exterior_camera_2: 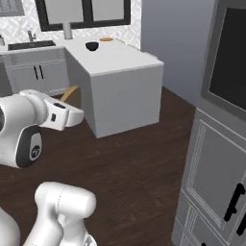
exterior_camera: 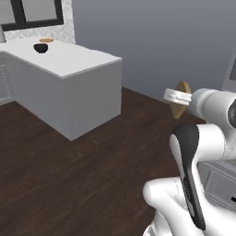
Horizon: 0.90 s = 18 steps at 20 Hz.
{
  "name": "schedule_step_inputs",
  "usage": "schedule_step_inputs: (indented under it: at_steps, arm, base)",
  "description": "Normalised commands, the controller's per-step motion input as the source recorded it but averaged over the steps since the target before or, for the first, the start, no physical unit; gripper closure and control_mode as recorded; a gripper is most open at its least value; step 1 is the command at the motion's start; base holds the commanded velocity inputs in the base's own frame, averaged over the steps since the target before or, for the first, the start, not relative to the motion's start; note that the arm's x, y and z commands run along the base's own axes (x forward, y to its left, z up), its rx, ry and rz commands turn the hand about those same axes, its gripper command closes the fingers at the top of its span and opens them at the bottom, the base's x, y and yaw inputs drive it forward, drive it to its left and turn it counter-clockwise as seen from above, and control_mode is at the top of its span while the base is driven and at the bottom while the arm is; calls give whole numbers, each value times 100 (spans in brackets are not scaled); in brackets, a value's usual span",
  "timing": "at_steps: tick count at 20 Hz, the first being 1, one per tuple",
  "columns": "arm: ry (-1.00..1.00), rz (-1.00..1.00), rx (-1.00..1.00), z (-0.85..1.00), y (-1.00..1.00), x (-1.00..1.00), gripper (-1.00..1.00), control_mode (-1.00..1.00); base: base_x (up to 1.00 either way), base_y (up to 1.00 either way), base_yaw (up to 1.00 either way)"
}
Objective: Start the toaster. Once the lever pops up, take the bread to the plate on the dining counter.
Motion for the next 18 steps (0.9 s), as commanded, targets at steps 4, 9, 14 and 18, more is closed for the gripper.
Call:
schedule_step_inputs:
  at_steps: [4, 9, 14, 18]
  arm:
    - [0, 0, 0, 0, 0, 0, 100, 100]
    - [0, 0, 0, 0, 0, 0, 100, 100]
    - [0, 0, 0, 0, 0, 0, 100, 100]
    - [0, 0, 0, 0, 0, 0, 100, 100]
  base:
    - [100, 26, -16]
    - [100, 59, -18]
    - [100, 34, -38]
    - [100, 39, -47]
